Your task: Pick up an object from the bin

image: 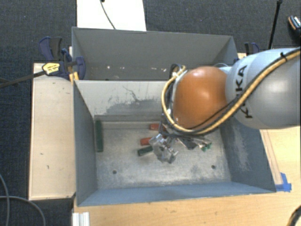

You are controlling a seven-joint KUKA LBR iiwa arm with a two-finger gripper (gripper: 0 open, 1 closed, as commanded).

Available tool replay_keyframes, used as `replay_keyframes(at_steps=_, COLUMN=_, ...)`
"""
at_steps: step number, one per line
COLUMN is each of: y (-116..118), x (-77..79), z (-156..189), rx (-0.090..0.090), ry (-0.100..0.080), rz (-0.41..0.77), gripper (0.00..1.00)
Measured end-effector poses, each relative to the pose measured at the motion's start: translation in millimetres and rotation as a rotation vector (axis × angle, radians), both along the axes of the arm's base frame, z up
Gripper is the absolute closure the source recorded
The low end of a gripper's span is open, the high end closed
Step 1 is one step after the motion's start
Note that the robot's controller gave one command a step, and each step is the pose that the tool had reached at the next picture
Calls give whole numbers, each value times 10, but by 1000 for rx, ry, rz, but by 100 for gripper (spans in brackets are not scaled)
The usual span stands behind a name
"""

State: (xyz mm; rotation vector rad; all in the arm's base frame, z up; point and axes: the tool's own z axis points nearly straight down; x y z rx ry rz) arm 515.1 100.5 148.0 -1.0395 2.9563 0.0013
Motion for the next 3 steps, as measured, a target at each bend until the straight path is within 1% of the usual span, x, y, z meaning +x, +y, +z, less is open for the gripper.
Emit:
replay_keyframes(at_steps=1, y=-13, x=-6, z=-20, rx=-1, ry=5, rz=-6, gripper=0)
replay_keyframes(at_steps=2, y=-325, x=511, z=-229, rx=-4, ry=2, rz=454, gripper=0)
replay_keyframes(at_steps=3, y=-624, x=711, z=-802, rx=-3, ry=6, rz=492, gripper=0)
